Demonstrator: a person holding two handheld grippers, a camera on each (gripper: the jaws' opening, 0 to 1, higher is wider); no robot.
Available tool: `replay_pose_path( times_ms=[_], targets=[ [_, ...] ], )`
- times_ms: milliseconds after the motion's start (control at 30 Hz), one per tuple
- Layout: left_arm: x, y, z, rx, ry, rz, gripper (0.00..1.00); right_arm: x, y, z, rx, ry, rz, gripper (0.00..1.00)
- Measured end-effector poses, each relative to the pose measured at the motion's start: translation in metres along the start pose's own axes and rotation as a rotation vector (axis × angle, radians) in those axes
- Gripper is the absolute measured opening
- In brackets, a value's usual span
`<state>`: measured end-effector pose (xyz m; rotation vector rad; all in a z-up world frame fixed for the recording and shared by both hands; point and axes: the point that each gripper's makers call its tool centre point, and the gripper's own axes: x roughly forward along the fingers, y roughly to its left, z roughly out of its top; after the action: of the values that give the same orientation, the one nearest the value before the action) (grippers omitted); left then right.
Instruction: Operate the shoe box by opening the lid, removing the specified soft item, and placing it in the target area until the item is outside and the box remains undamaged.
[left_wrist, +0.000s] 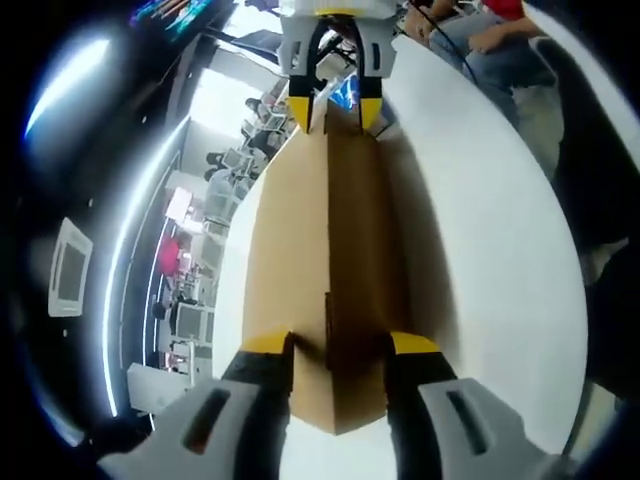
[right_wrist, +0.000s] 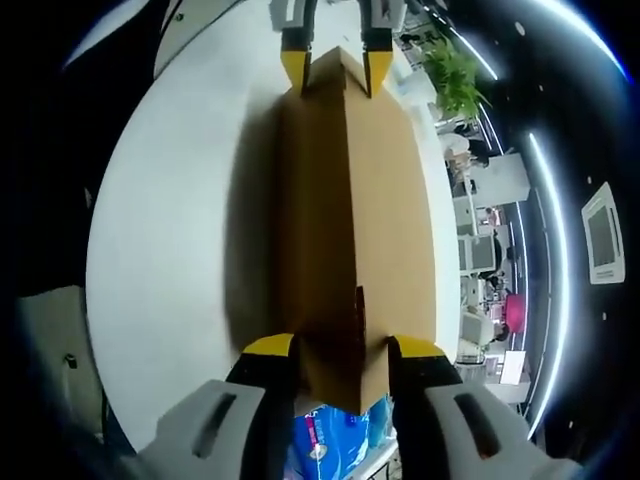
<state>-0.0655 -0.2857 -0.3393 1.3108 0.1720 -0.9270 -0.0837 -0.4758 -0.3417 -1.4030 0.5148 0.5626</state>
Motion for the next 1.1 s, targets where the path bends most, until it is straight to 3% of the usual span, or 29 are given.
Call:
replay_pose_path(
  times_ms=[167, 267, 333, 400, 500, 633, 833, 1033, 1100],
  targets=[
    [-0.001, 0.002, 0.0, -0.015, -0.009, -0.008, 0.37, 0.0, 0.0, 0.0, 0.014, 0.003, 0.003, 0.36],
    [-0.001, 0.0, 0.003, -0.108, -0.009, -0.049, 0.38, 0.001, 0.0, 0.0, 0.022, 0.003, 0.008, 0.37],
    [-0.006, 0.003, 0.01, -0.256, -0.043, -0.082, 0.42, 0.001, 0.0, 0.0, 0.031, 0.002, 0.011, 0.37],
    [-0.013, 0.005, 0.015, -0.426, -0.074, -0.12, 0.53, 0.001, 0.0, 0.0, 0.048, 0.003, 0.016, 0.38],
    [-0.026, 0.008, 0.011, -0.574, -0.08, -0.138, 0.65, 0.001, 0.002, 0.002, 0.115, -0.011, 0.029, 0.41],
    [-0.046, 0.01, 0.012, -0.718, -0.121, -0.14, 0.68, 0.0, 0.003, 0.002, 0.094, -0.007, 0.031, 0.41],
    [-0.072, 0.01, 0.009, -0.913, -0.162, -0.156, 0.85, -0.001, 0.003, 0.001, 0.098, -0.006, 0.037, 0.41],
    [-0.099, 0.026, -0.001, -1.124, -0.147, -0.147, 0.99, -0.001, 0.002, 0.002, 0.102, -0.002, 0.041, 0.41],
    [-0.104, 0.027, -0.014, -1.196, -0.126, -0.148, 0.99, 0.0, 0.003, 0.002, 0.102, -0.001, 0.044, 0.41]
  ],
)
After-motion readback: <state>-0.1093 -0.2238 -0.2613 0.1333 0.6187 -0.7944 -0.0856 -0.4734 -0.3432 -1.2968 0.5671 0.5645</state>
